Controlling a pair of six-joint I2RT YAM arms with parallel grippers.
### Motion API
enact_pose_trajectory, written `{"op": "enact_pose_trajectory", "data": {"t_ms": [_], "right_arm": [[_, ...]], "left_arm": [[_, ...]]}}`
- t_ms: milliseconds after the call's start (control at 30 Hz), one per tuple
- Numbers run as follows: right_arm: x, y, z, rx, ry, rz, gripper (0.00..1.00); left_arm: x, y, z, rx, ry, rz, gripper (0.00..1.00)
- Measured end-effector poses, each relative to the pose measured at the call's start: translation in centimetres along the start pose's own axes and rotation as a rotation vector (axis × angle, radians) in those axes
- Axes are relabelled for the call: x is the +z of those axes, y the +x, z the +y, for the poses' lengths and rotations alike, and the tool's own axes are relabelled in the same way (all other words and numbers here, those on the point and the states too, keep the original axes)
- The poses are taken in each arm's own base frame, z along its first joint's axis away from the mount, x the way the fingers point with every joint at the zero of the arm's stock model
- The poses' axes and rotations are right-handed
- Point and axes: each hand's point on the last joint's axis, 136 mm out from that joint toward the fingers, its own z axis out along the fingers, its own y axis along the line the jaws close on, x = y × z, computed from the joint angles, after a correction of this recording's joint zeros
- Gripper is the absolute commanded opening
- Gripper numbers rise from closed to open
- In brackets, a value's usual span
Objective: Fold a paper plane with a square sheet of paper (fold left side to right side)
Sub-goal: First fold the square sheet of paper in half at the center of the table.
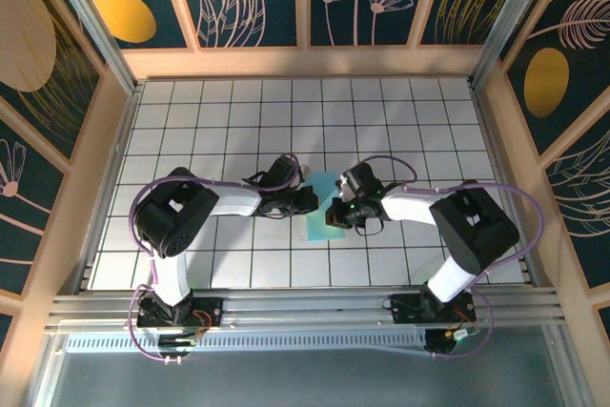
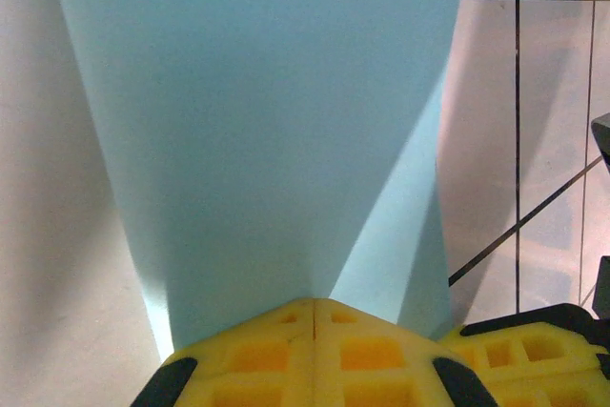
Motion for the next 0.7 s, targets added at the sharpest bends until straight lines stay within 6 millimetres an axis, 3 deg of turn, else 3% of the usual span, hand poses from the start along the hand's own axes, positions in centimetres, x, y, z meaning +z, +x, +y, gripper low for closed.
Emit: {"op": "enact_pose_trajectory", "data": {"t_ms": [433, 700], "right_arm": [[0.1, 0.0, 0.0, -0.001, 0.000, -0.001, 0.00], [0.1, -0.1, 0.0, -0.001, -0.001, -0.002, 0.00]], "left_arm": [[0.0, -0.9, 0.3, -0.010, 0.039, -0.027, 0.02], [-1.1, -3.8, 2.4, -0.059, 0.019, -0.093, 0.02]]}}
